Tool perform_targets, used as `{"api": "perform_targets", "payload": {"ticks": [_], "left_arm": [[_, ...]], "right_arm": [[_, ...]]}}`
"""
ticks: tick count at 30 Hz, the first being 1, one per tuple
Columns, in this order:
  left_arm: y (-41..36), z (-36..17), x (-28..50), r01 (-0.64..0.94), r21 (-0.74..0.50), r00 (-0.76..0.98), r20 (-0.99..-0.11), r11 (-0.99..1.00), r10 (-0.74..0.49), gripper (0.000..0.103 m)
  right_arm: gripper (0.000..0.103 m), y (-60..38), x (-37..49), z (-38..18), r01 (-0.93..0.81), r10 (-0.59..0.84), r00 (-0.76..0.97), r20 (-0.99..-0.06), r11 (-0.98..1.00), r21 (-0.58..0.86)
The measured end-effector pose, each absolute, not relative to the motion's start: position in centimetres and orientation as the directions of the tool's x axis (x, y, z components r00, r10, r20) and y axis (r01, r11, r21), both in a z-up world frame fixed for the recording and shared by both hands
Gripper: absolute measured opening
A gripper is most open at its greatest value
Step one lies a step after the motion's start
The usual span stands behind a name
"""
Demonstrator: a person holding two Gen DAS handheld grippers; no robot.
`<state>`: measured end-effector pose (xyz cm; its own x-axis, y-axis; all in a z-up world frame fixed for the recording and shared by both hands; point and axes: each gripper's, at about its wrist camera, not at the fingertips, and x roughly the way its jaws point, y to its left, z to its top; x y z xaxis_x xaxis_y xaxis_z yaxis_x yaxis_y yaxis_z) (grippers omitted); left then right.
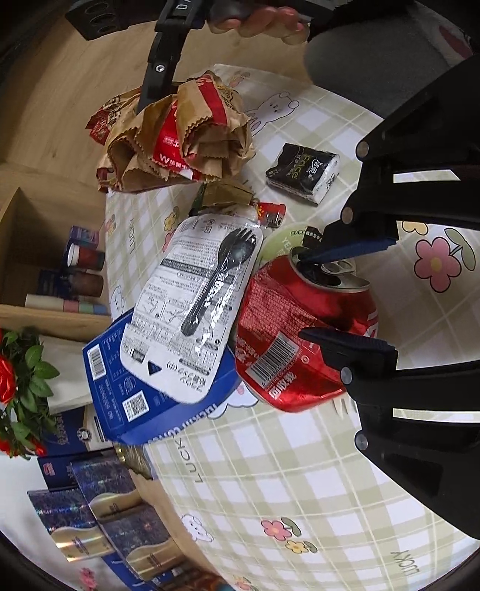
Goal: Collect trash
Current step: 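Carry the paper bag with the right gripper while the left gripper grasps the crushed red can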
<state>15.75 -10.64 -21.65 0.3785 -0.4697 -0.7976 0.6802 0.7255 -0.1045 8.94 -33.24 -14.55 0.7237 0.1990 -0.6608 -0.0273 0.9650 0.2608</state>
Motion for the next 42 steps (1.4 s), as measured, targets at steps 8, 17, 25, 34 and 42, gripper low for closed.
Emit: {"api": "perform_targets", "payload": {"ticks": [8, 17, 25, 34, 42], "left_arm": [[-10.6, -20.6, 15.1, 0.691, -0.178, 0.357, -0.759, 0.701, -0.545, 0.024], [-9.2, -17.9, 13.8, 0.648, -0.19, 0.428, -0.71, 0.738, -0.559, 0.024], [-6.8, -15.2, 11.8, 0.578, -0.18, 0.519, -0.672, 0.796, -0.529, 0.024], [-3.6, -11.9, 8.0, 0.499, -0.196, 0.613, -0.609, 0.844, -0.503, 0.024], [-2.1, -9.7, 3.8, 0.48, -0.196, 0.661, -0.56, 0.855, -0.499, 0.024]], "right_arm": [[0.058, -33.0, 9.0, -14.3, -0.032, 0.203, 0.723, -0.661, 0.965, 0.261], [0.058, -32.3, 8.3, -13.8, -0.052, 0.217, 0.724, -0.655, 0.964, 0.262], [0.058, -31.6, 6.9, -13.3, -0.071, 0.231, 0.725, -0.649, 0.962, 0.264], [0.058, -29.8, 4.3, -12.5, -0.109, 0.248, 0.727, -0.64, 0.963, 0.248], [0.058, -27.5, 0.9, -12.5, -0.163, 0.258, 0.715, -0.65, 0.965, 0.205]]}}
